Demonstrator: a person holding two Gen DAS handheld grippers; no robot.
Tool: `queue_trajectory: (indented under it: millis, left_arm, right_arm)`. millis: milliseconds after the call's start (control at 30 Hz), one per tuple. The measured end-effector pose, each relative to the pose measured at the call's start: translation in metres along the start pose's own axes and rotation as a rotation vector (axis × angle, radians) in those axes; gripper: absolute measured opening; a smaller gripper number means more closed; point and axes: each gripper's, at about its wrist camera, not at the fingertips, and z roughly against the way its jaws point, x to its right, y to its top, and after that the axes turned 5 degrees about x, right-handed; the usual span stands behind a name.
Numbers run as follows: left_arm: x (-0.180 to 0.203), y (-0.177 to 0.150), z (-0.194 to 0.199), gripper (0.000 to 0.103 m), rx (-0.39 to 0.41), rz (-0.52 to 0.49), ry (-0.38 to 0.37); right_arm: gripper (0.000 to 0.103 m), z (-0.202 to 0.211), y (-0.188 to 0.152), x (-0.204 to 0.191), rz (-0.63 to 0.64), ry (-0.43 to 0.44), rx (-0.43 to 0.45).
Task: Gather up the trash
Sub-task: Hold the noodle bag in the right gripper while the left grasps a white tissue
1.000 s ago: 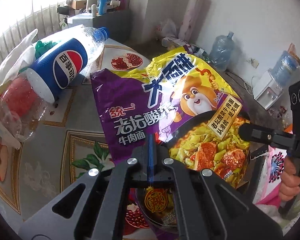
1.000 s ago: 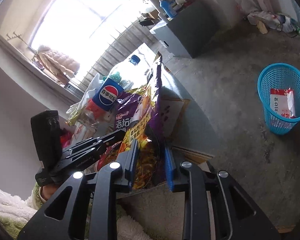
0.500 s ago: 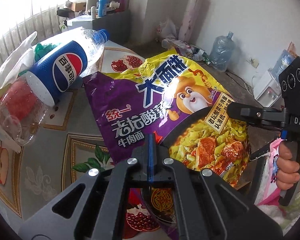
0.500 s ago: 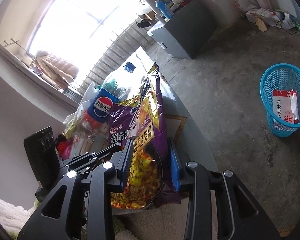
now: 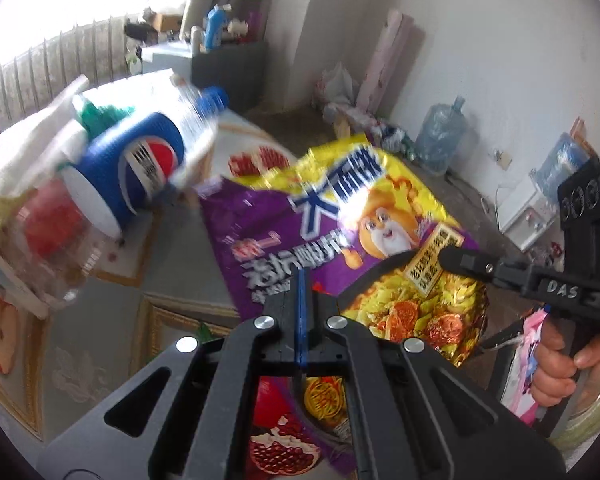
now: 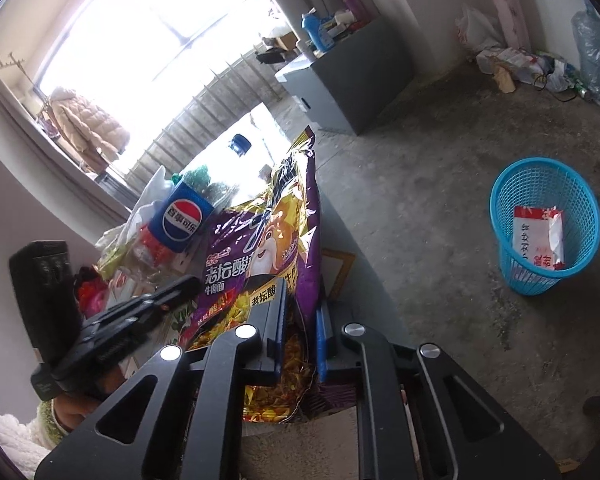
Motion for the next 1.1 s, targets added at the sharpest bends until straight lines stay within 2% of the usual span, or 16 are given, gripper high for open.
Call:
queue_trajectory:
  millis: [267, 400, 500, 533, 600, 667, 767, 933, 1000, 1100]
  left_arm:
    - [-0.019, 0.022, 0.043, 0.0, 0.134, -0.008, 0.115]
    - [-0.025, 0.033, 0.072, 0.0, 0.205, -0.053, 0.227]
    - [-0.034, 0.04, 0.079, 0.002, 0.203, -0.062, 0.31]
    - [-0.038, 0.044, 0.08, 0.005, 0.202, -0.058, 0.333]
    - [-0.049, 0.052, 0.078, 0.022, 0.188, -0.042, 0.37]
    - [-0.056, 0.057, 0.073, 0.033, 0.168, -0.03, 0.382]
    - [-0.074, 0.066, 0.054, 0.039, 0.098, 0.01, 0.424]
    - [-0.091, 0.059, 0.036, 0.038, 0.016, 0.047, 0.506]
    - [-0.095, 0.056, 0.036, 0.017, 0.011, 0.064, 0.512]
    - [-0.092, 0.053, 0.043, 0.009, 0.03, 0.064, 0.518]
  right_arm:
    - [0.01, -0.004, 0.01, 0.006, -0.045, -0.01, 0.037]
    - [0.01, -0.011, 0.015, 0.005, -0.06, 0.004, 0.047]
    - [0.01, -0.017, 0.02, 0.002, -0.071, 0.017, 0.056]
    - [0.01, -0.019, 0.021, 0.002, -0.074, 0.022, 0.058]
    - [0.01, -0.024, 0.023, 0.0, -0.08, 0.034, 0.059]
    - [0.01, -0.026, 0.024, -0.002, -0.079, 0.037, 0.065]
    - [0.01, -0.03, 0.026, -0.005, -0.079, 0.043, 0.073]
    - [0.01, -0.036, 0.025, -0.01, -0.07, 0.048, 0.069]
    - [0.01, -0.036, 0.025, -0.011, -0.067, 0.047, 0.065]
    - [0.01, -0.037, 0.024, -0.009, -0.066, 0.042, 0.06]
